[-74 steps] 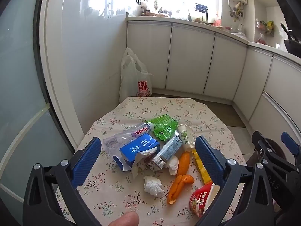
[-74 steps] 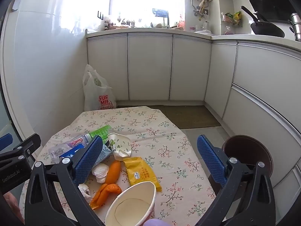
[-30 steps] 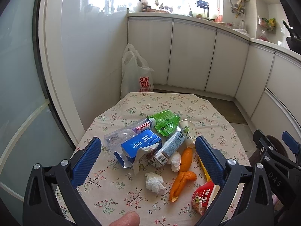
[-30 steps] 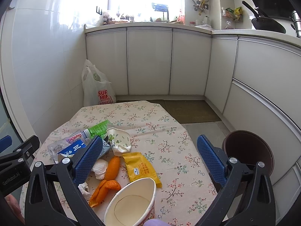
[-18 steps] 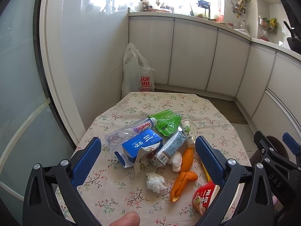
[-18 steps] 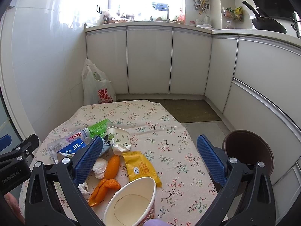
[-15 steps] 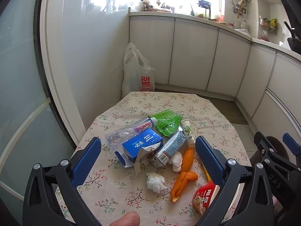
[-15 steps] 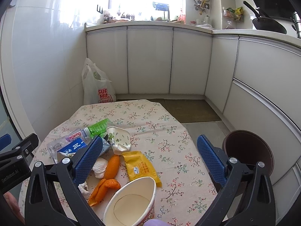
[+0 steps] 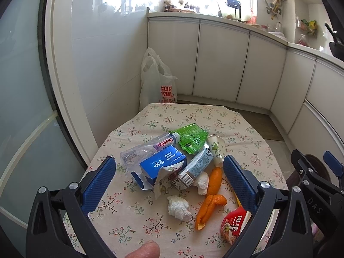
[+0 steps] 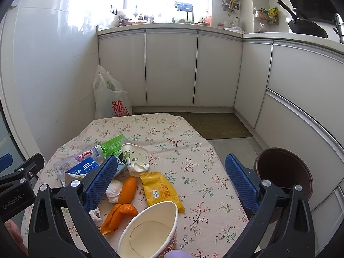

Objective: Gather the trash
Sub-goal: 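Reach the left tool to the green snack wrapper and close on it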

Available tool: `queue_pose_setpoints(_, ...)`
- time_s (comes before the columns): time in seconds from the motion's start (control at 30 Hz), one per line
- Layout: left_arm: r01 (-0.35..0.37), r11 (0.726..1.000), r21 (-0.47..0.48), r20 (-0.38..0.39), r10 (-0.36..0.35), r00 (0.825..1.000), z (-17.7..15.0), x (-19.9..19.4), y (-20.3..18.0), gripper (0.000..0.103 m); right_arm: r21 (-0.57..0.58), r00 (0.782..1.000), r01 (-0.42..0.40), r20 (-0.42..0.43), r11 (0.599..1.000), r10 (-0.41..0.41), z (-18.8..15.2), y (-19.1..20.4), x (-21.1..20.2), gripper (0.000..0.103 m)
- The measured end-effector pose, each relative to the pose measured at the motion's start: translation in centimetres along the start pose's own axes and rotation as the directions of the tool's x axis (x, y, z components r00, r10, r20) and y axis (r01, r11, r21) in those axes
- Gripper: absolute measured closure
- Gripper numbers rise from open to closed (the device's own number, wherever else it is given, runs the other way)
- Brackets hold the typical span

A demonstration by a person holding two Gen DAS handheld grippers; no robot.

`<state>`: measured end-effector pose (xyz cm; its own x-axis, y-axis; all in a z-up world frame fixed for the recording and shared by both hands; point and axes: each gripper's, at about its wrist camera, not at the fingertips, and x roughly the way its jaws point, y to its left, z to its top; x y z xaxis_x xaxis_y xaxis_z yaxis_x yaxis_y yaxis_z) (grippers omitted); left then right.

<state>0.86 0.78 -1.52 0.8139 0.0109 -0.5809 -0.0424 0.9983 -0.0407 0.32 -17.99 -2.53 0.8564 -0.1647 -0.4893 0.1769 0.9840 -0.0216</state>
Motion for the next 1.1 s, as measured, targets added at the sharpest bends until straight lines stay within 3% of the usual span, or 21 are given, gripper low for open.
queue_pose_setpoints(0.2,-0.006,1.000,-0.005,-0.009,0.006,1.000,0.0,0.2,-0.1,0.006,0.009,1.000,0.000,-0.021,1.000,0.001,0.2,-0.2,0.2,0.007)
queue_pose_setpoints(0.37,-0.022,1.000,-0.004,-0.026,0.022,0.999,-0.2,0.9,0.1,0.006,0.029,0.995,-0.003,-0.098,1.000,0.006,0.2,-0.7,1.4,0.007)
queue_pose_setpoints(0.8,-0.070,0.997,-0.025,-0.180,0.064,0.982,-0.4,5.8,1.5,0.006,0.029,0.951,0.043,-0.306,0.999,-0.032,0.1,-2.5,5.0,0.007)
queue_pose_setpoints(0.93,-0.059,0.998,-0.002,-0.233,0.057,0.971,1.3,7.7,1.5,0.006,0.064,0.937,0.024,-0.349,0.998,0.000,1.6,-3.3,5.7,0.007)
queue_pose_setpoints(1.1,-0.013,1.000,-0.024,-0.228,0.007,0.974,6.5,8.7,0.7,0.006,0.158,0.943,0.016,-0.330,0.987,0.037,3.8,-5.0,6.4,0.007)
